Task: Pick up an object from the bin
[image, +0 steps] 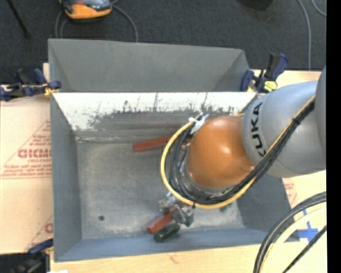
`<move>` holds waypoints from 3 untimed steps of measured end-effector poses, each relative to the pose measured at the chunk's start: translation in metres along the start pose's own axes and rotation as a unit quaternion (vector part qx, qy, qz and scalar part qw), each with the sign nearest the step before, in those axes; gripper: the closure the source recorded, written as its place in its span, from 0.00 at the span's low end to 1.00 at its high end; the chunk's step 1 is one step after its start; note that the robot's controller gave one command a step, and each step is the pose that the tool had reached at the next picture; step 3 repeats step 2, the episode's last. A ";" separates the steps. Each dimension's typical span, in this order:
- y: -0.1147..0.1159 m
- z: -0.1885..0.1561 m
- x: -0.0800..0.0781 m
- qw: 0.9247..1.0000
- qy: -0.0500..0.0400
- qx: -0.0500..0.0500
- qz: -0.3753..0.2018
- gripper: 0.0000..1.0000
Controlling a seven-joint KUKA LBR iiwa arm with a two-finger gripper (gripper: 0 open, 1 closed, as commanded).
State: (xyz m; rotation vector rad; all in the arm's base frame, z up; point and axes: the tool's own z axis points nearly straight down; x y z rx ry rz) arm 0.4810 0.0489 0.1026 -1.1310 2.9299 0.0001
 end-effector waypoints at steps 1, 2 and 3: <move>0.001 -0.001 -0.006 0.995 -0.002 0.001 0.099 1.00; -0.034 -0.157 -0.023 0.996 -0.003 0.002 -0.084 1.00; -0.034 -0.157 -0.023 0.996 -0.003 0.002 -0.084 1.00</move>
Offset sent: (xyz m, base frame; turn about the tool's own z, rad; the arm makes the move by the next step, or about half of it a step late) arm 0.0374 -0.0095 0.1550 -0.1707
